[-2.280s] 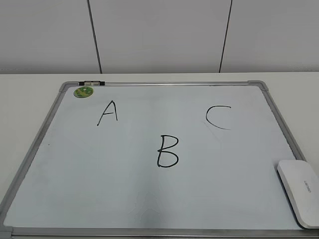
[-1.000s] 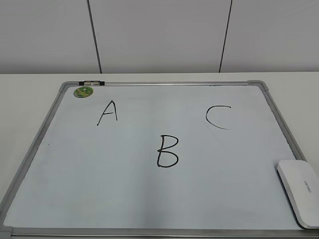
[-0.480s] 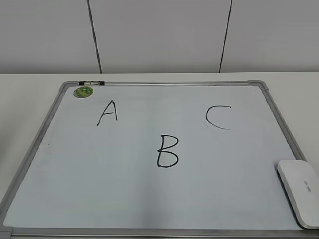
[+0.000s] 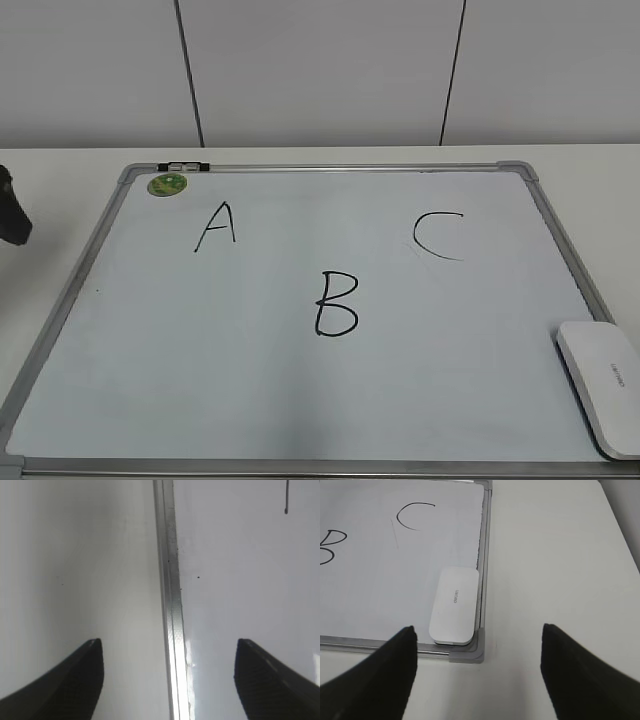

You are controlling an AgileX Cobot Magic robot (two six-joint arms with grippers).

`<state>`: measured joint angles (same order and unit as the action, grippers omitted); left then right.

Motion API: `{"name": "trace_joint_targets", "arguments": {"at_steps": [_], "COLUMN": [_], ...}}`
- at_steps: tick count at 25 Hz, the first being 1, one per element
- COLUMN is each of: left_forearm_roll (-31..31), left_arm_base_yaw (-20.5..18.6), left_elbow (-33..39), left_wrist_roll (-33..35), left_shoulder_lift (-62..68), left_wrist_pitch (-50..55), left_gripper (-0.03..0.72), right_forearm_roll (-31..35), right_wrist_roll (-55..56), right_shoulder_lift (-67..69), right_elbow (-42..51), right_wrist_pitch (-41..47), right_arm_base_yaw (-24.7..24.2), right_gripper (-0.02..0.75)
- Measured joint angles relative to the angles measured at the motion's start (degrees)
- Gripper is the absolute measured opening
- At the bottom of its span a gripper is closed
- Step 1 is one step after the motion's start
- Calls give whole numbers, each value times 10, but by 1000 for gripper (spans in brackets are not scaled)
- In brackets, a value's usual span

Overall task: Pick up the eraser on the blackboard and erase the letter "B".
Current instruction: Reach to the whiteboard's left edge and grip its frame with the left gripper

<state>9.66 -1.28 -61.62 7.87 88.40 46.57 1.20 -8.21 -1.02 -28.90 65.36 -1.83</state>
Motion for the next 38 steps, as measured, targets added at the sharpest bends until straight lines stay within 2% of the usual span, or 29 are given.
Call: {"name": "trace_joint_targets", "arguments": {"at_steps": [11,15,22,32,38], "left_forearm_roll": [16,19,20,19,19], "left_arm_base_yaw": [0,0,0,0,0], "left_elbow": [-82,-131,-207,-215,-215], "left_wrist_roll": [10,10,10,10,10], "left_shoulder_lift": [194,236,296,322,322], "left_wrist_pitch": [7,31,73,78,73], "left_gripper": [566,517,386,356,295], "right_forearm_roll": [0,0,0,0,0], "right_wrist_roll": [0,0,0,0,0], "right_shoulder_lift": [0,0,0,0,0], "right_elbow": [0,0,0,0,0], "right_wrist_pitch": [0,0,0,0,0], "right_arm_base_yaw": [0,0,0,0,0], "right_gripper": [591,591,591,591,591]}}
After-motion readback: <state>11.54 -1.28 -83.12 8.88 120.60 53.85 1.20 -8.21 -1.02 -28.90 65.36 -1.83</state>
